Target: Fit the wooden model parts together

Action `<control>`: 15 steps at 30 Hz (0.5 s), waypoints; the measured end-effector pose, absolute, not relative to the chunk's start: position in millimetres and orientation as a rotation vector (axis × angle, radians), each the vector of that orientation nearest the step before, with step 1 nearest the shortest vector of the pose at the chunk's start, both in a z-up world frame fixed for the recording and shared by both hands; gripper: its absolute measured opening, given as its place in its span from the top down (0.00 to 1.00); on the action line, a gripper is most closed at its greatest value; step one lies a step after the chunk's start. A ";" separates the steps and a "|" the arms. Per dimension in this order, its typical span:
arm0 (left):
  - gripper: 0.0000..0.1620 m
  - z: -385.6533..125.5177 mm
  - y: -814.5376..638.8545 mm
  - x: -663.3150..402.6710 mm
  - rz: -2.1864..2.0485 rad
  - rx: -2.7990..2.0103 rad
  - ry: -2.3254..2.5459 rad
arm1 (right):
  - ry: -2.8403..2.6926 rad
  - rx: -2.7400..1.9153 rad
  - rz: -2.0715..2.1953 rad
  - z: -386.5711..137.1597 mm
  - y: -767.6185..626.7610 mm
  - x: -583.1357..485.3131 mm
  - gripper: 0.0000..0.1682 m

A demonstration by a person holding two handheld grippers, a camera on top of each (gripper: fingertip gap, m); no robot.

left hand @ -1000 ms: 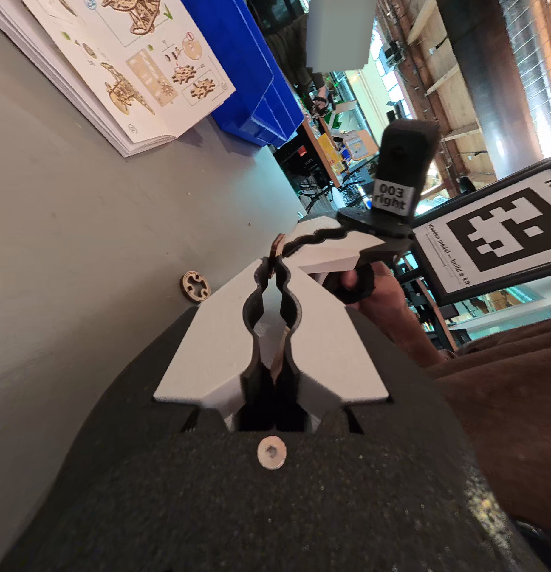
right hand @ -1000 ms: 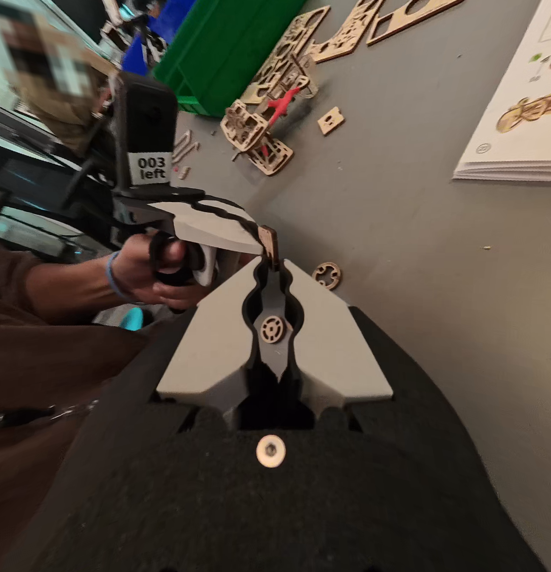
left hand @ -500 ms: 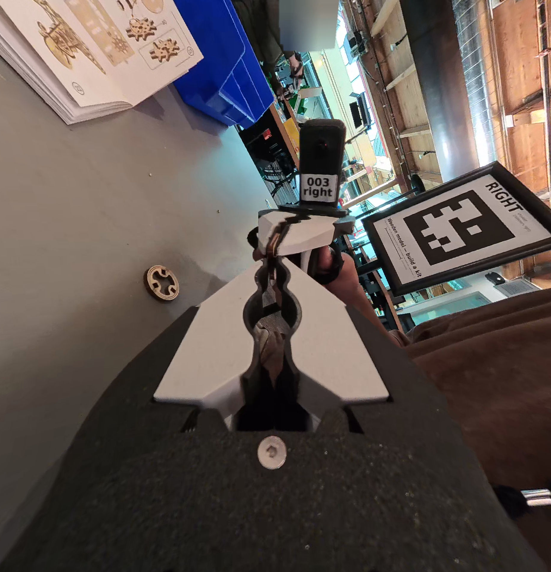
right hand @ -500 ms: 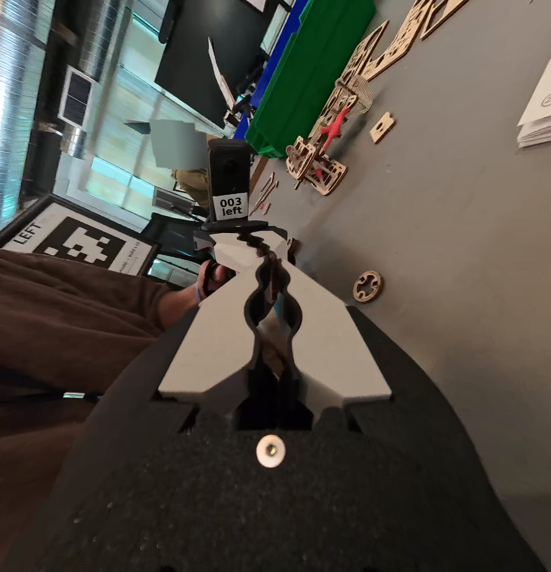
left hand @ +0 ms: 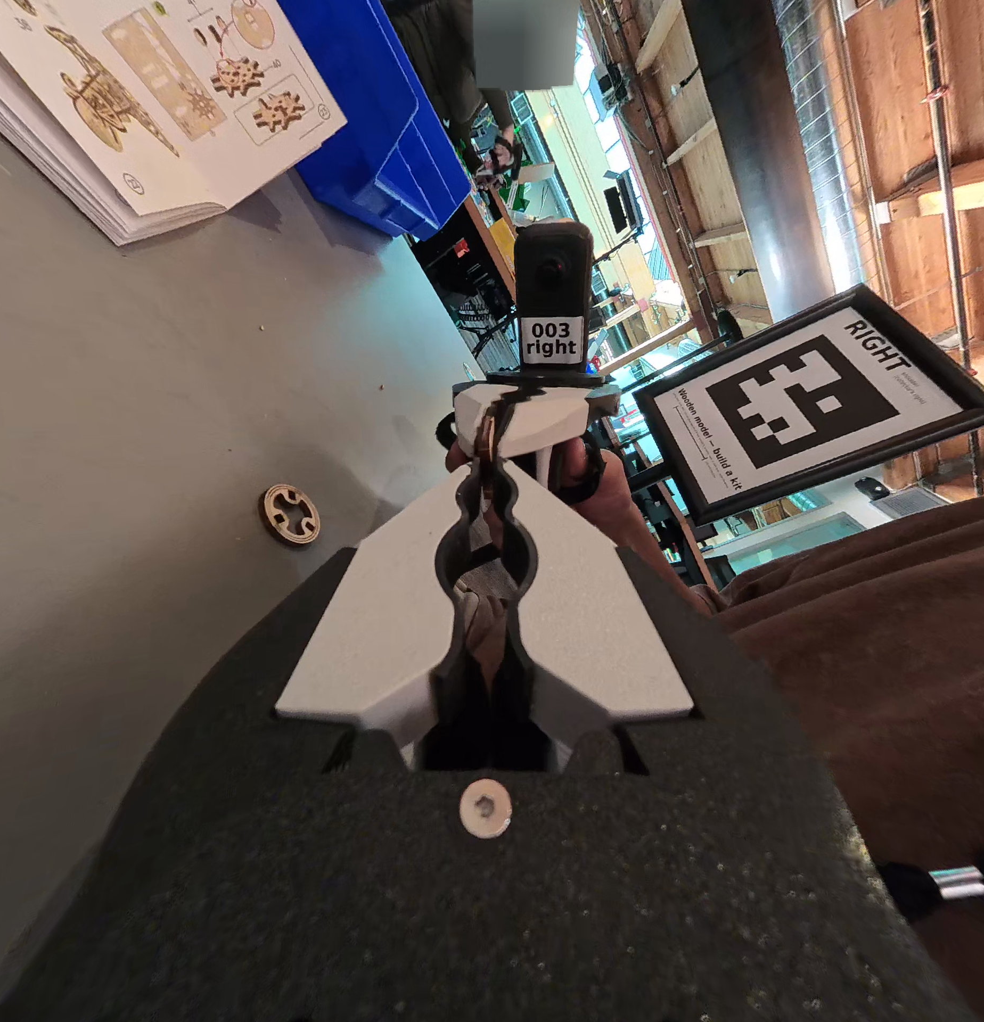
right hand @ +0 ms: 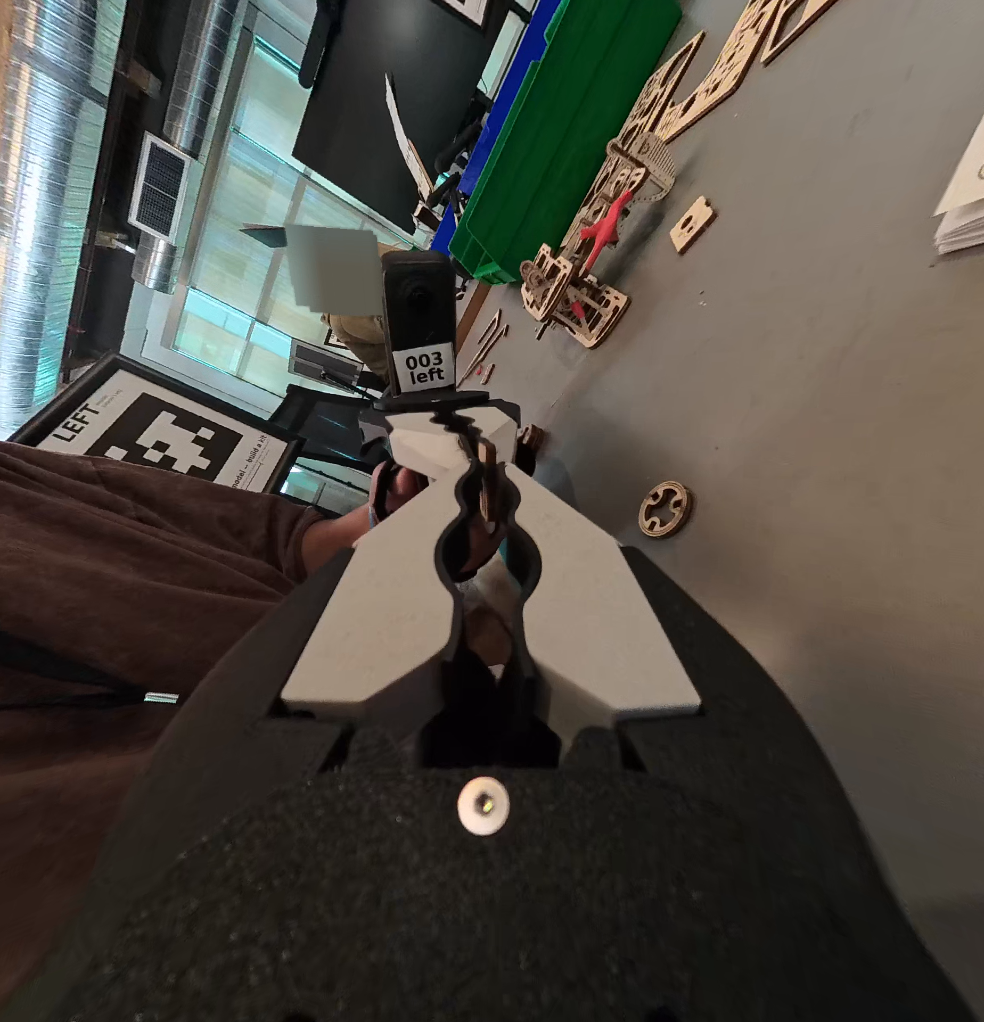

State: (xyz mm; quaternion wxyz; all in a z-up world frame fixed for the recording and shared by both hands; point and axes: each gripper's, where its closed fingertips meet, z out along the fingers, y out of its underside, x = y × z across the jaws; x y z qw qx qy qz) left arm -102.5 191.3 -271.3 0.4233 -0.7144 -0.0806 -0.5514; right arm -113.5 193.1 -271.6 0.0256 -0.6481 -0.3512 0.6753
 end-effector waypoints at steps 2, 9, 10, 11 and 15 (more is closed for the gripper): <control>1.00 -274.4 192.0 -102.9 -1.378 -1.794 -0.219 | -1.097 -2.013 2.059 -274.8 193.7 -114.4 0.97; 1.00 -276.6 192.3 -103.2 -1.379 -1.801 -0.229 | -1.076 -2.019 2.067 -277.3 194.3 -114.6 0.97; 1.00 -276.6 192.5 -103.5 -1.377 -1.800 -0.232 | -1.078 -2.017 2.062 -277.3 194.5 -114.8 0.97; 1.00 -276.7 192.6 -103.6 -1.376 -1.800 -0.233 | -1.078 -2.014 2.057 -277.4 194.7 -115.1 0.97; 1.00 -277.9 193.2 -104.3 -1.369 -1.805 -0.240 | -1.062 -2.010 2.045 -277.6 197.7 -115.3 0.97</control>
